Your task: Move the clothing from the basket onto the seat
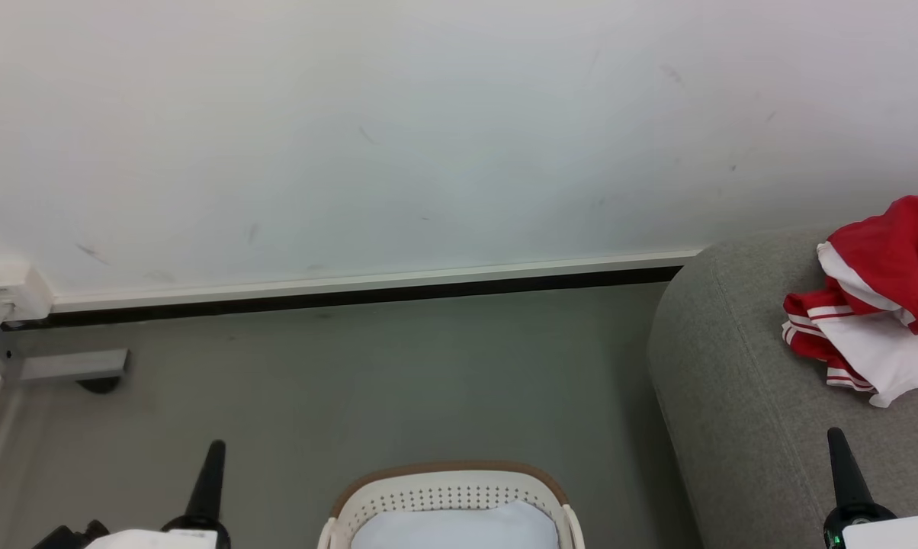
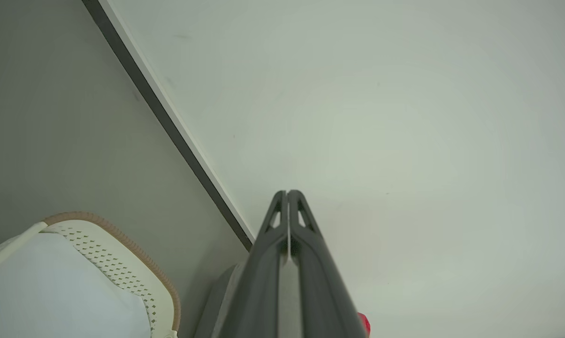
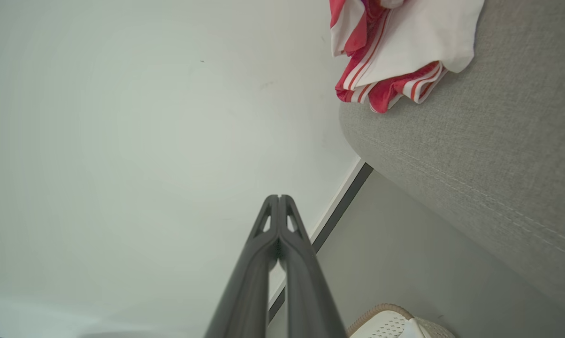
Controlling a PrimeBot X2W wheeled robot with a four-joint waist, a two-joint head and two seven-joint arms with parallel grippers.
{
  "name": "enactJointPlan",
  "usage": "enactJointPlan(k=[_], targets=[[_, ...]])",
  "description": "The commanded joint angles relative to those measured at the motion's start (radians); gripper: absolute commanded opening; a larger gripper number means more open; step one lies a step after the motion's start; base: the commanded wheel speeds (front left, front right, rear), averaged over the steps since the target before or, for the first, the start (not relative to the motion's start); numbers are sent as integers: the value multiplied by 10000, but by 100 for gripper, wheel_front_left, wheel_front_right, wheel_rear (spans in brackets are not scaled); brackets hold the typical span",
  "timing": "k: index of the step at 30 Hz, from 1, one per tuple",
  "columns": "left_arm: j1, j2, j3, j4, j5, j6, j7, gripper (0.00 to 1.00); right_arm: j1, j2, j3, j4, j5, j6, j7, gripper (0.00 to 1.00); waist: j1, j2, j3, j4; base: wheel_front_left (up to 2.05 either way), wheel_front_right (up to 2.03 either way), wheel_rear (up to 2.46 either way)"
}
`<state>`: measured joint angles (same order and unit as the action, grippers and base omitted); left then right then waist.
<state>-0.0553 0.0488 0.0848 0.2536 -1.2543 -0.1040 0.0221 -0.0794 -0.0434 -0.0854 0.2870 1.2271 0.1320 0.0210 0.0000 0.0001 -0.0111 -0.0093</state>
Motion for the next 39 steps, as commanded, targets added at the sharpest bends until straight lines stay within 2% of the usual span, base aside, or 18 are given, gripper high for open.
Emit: enactJointPlan(k=[1, 39], targets=[[-194, 40, 49, -77, -315, -60, 85, 0, -189, -94, -58, -140, 336, -16, 85, 0, 0, -1, 6, 5, 0, 0, 0], [-554, 28, 290, -88, -3223, -274, 833, 0, -336, -105, -288, -412, 3425, -23, 843, 0, 0, -1, 117, 79, 0, 0, 0]])
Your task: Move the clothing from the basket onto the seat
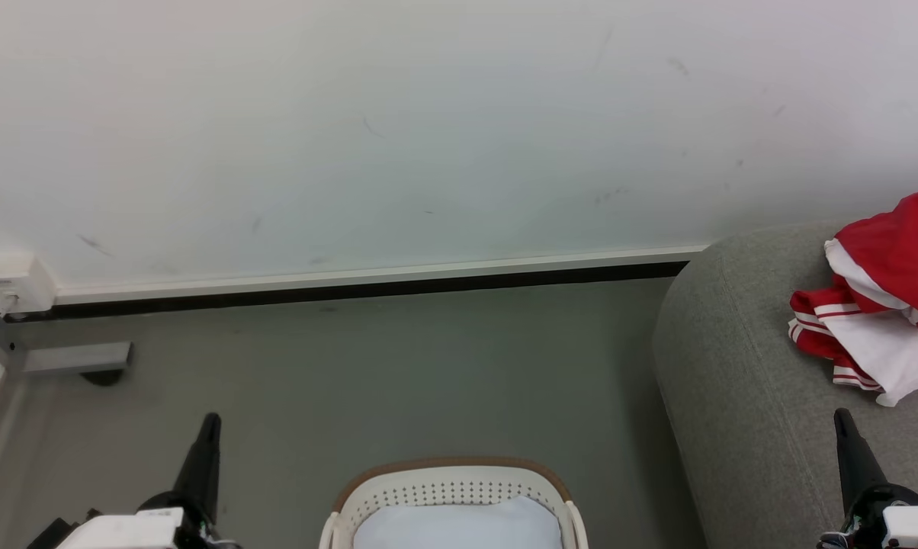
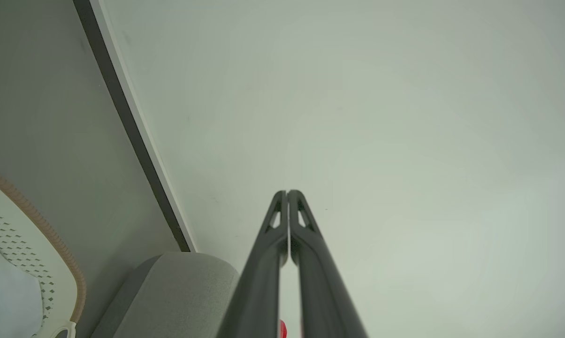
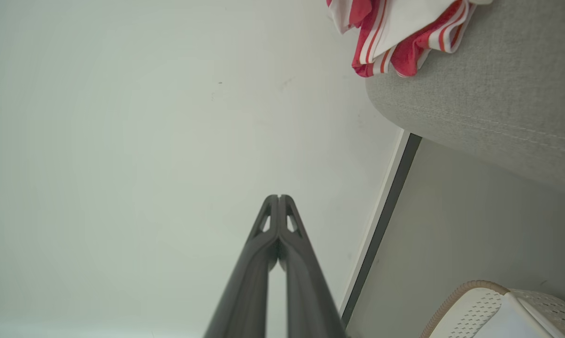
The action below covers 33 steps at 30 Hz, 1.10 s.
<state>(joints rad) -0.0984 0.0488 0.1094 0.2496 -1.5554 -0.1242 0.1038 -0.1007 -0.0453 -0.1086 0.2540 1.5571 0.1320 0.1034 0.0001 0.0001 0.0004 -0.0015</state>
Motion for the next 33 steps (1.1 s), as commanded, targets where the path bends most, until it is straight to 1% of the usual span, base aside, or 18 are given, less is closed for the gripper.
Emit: enactJointPlan(k=[1, 7, 33], targets=[[-133, 28, 50, -47, -232, -80, 45, 0, -129, -85, -63, -90, 201, -23, 43, 0, -1, -1, 5, 3, 0, 0, 0], [-177, 26, 78, -47, -670, -105, 152, 0, -157, -87, -91, -124, 606, -23, 152, 0, -1, -1, 22, 15, 0, 0, 0], [-168, 26, 71, -47, -633, -96, 145, 0, -150, -84, -85, -117, 559, -23, 145, 0, -1, -1, 22, 15, 0, 0, 0]])
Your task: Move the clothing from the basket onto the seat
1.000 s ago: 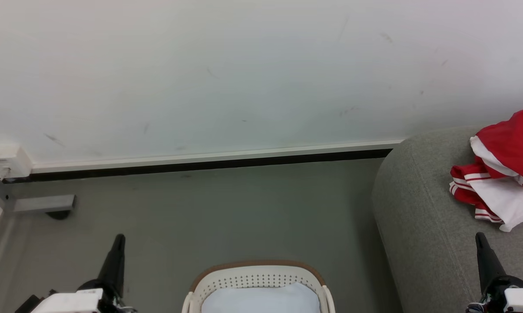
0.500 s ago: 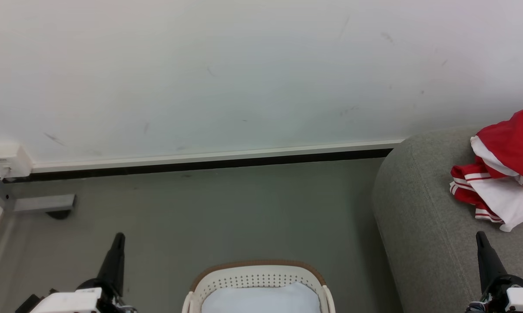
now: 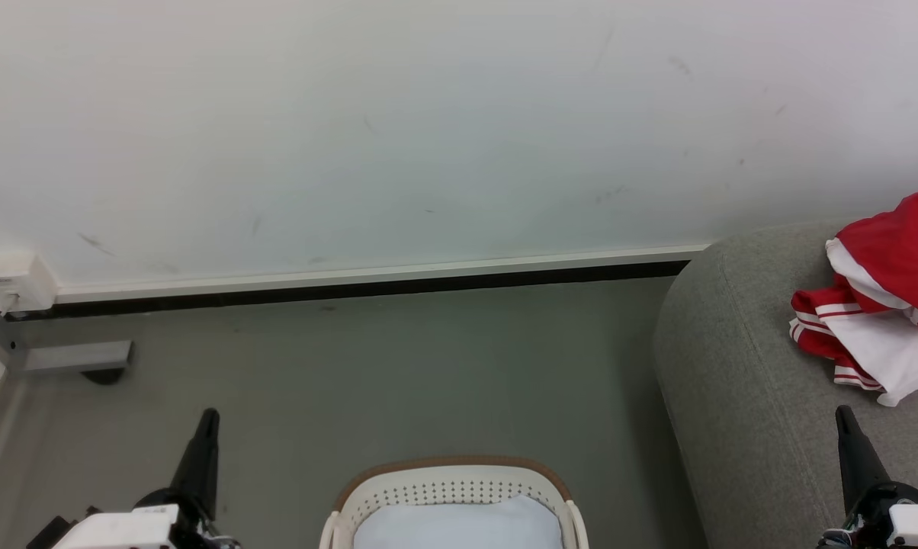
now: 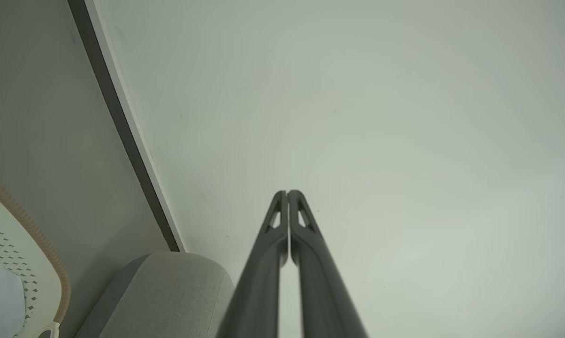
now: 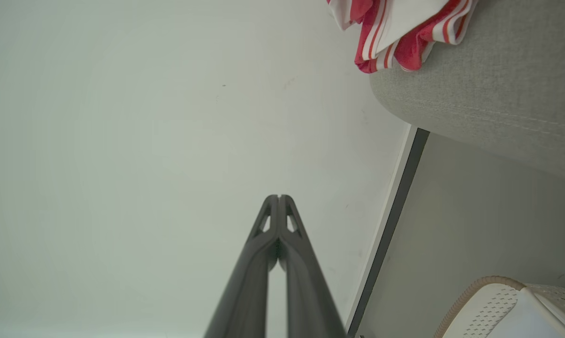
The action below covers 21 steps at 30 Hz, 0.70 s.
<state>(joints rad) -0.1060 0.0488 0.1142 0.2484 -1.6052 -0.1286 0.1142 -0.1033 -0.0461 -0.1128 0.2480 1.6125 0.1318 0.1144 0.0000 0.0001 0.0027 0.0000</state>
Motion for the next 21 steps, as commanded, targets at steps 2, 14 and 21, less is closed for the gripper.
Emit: enactJointPlan(k=[2, 14, 21], targets=[[-92, 26, 22, -35, -134, -52, 41, 0, -124, -76, -42, -57, 5, -21, 35, 0, 0, -1, 0, 0, 0, 0, 0], [-91, 26, 21, -35, -135, -51, 41, 0, -124, -76, -42, -58, 6, -21, 35, 0, 0, -1, 0, 0, 0, 0, 0], [-91, 26, 21, -35, -136, -52, 40, 0, -123, -77, -41, -58, 6, -21, 34, 0, 0, -1, 0, 0, 0, 0, 0]])
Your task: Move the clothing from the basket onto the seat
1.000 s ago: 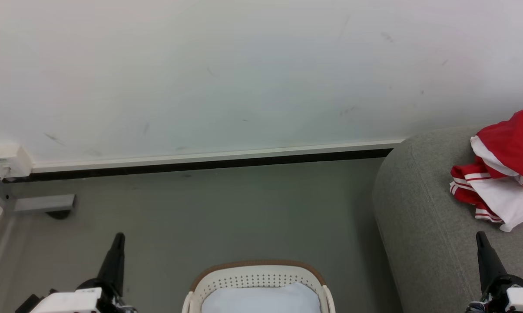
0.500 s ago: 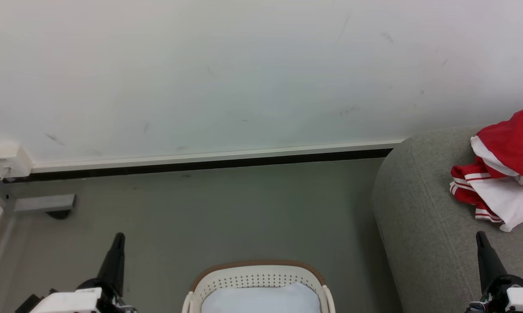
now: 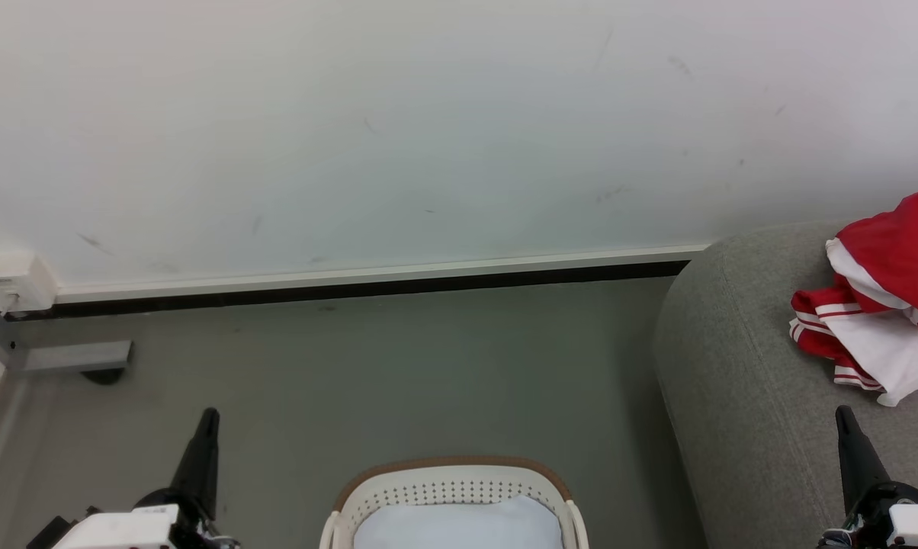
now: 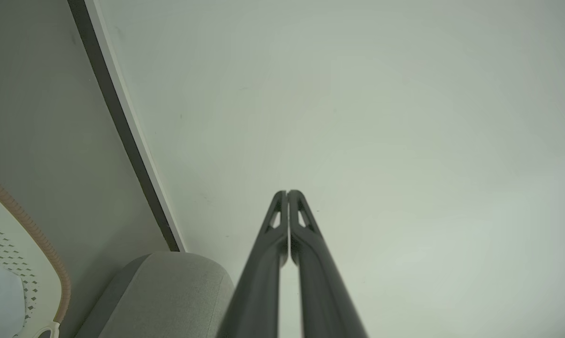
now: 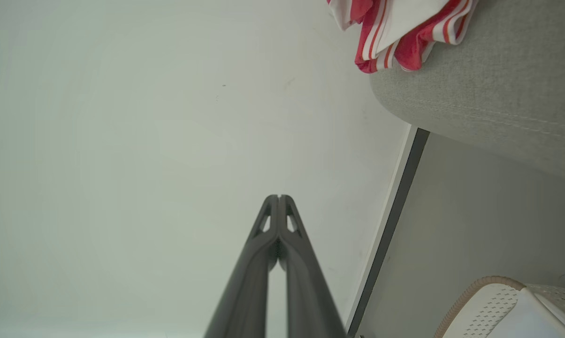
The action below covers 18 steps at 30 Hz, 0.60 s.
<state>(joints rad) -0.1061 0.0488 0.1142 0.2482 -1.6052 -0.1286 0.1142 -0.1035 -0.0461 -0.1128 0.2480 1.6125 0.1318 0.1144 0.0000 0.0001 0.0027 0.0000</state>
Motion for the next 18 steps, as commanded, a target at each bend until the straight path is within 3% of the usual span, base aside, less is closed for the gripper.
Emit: enactJointPlan(k=[1, 18], targets=[[-90, 26, 21, -33, -136, -52, 40, 0, -121, -77, -41, -58, 6, -21, 34, 0, 0, -1, 0, 0, 0, 0, 0], [-90, 26, 20, -34, -136, -51, 39, 0, -121, -77, -41, -58, 6, -21, 34, 0, 0, -1, 0, 0, 0, 0, 0]])
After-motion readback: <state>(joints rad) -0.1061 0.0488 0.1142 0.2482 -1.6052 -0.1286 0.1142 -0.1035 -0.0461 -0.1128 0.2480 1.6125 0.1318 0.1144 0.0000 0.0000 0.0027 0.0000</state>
